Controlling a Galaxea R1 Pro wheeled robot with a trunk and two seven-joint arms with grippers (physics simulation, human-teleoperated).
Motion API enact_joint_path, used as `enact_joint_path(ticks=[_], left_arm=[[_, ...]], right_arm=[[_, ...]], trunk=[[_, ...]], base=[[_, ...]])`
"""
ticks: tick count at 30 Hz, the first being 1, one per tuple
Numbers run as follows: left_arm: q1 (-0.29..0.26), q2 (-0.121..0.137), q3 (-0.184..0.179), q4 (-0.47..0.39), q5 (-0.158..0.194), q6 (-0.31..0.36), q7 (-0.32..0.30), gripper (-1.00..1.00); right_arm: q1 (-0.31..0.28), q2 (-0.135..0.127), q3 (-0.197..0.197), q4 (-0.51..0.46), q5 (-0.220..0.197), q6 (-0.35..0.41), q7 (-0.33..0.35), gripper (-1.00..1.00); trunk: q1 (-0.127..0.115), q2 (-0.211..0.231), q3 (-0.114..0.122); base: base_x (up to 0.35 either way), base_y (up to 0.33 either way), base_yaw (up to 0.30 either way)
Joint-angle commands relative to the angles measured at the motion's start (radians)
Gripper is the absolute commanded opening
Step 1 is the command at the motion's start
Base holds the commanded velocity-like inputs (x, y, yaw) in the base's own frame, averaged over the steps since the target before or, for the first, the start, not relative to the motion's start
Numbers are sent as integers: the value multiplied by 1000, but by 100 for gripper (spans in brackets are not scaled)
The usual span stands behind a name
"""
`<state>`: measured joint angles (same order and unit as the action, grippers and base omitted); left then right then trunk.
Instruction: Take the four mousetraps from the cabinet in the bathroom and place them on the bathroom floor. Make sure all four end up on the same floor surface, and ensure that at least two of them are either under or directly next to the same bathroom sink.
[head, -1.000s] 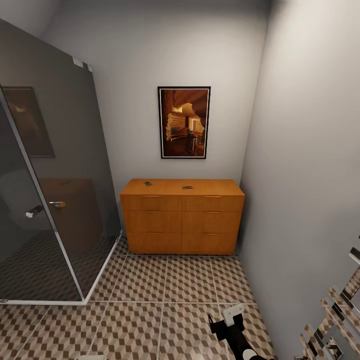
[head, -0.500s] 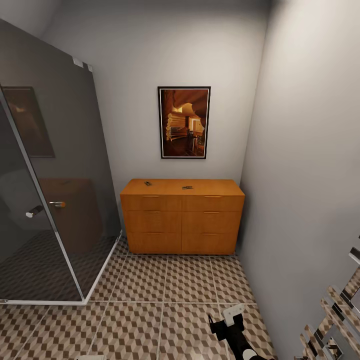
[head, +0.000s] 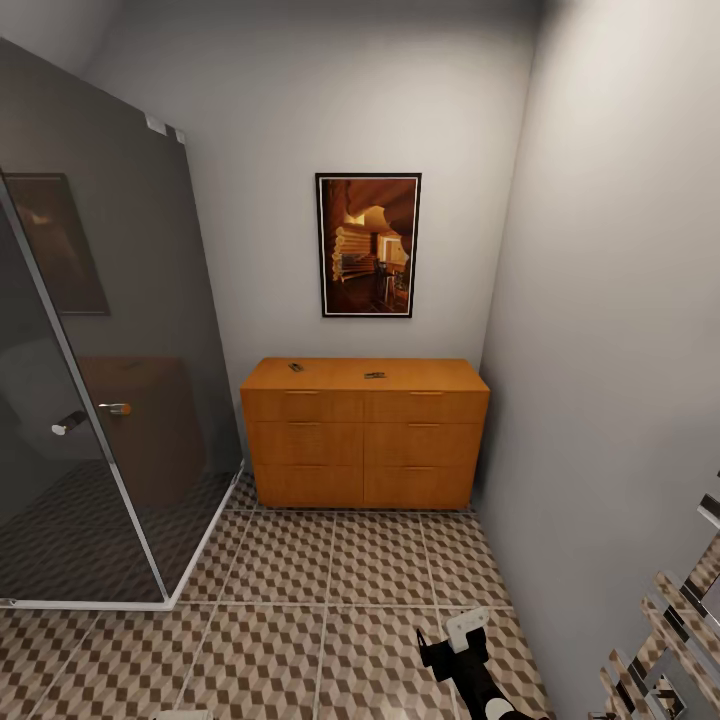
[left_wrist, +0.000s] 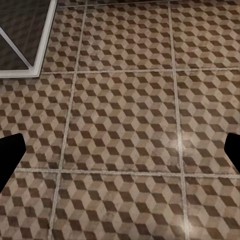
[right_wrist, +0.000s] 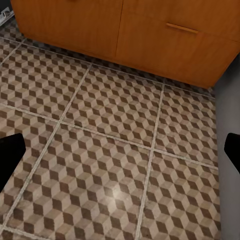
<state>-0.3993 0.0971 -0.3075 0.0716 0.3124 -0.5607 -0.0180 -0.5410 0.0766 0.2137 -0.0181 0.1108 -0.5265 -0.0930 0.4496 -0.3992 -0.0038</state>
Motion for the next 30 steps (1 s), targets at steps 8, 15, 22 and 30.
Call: enact_joint_path(ticks=[8, 15, 22, 30], left_arm=[[-1, 0, -8, 4, 8, -5, -2, 100], [-1, 0, -8, 4, 8, -5, -2, 100], [-1, 0, -8, 4, 8, -5, -2, 100], [-1, 0, -8, 4, 8, -5, -2, 100]], right_arm=[[0, 0, 3, 1, 10, -1, -10, 100], [0, 0, 3, 1, 10, -1, -10, 100], [0, 0, 3, 1, 10, -1, -10, 100], [0, 0, 3, 1, 10, -1, -10, 100]], trunk=[[0, -1, 0], [0, -1, 0], [0, -1, 0], [0, -1, 0]], base=[[0, 0, 0], [0, 0, 0], [0, 0, 0], [0, 0, 0]])
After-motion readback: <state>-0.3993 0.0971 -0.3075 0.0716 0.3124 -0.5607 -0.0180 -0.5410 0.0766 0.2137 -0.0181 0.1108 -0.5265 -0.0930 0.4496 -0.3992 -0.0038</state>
